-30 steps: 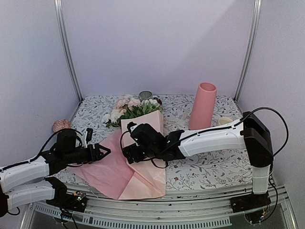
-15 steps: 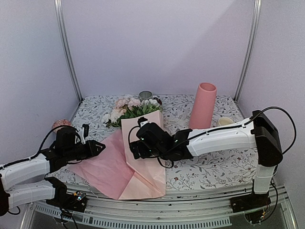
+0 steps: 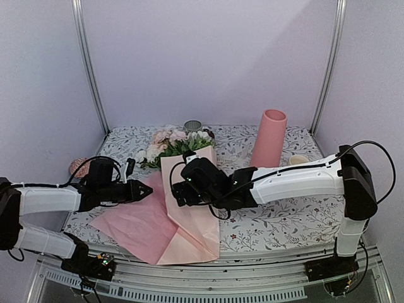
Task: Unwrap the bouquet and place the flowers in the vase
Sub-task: Unfold the two-thirds folded wrapping paper from the folded wrapping paper.
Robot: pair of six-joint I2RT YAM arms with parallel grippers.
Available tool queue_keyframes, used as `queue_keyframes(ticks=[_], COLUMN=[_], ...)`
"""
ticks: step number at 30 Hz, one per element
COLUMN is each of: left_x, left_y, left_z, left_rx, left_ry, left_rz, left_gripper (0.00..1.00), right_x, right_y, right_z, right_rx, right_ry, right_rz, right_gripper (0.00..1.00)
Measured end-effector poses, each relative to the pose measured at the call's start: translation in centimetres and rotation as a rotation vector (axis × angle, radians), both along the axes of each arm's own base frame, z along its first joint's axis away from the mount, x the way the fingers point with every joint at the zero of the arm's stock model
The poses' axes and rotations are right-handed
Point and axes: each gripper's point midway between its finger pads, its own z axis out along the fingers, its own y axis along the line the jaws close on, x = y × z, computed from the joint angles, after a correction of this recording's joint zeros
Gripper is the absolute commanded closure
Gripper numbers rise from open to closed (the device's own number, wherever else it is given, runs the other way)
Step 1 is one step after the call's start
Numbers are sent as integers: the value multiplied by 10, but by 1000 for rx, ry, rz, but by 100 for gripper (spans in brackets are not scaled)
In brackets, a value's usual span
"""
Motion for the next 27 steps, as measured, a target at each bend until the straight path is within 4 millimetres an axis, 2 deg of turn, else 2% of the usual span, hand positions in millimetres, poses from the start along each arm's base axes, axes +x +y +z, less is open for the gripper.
queue_keyframes(ticks=[8, 13, 18, 27], left_x=[-5, -8, -8, -18], left_y=[-26, -57, -83, -130], left_z=[-24, -20, -2, 41], left_rx=[0, -19, -51, -116], left_ry=[65, 59, 23, -63], left_rz=[-89, -164, -219, -330], left_gripper=[69, 69, 69, 69], right_x=[-2, -4, -4, -2], right_y=[-5, -14, -30, -63], right_z=[-9, -16, -5, 42], right_rx=[-23, -41, -34, -18], right_ry=[5, 6, -13, -82], right_rz=[2, -5, -35, -108], right_gripper=[1, 1, 1, 0])
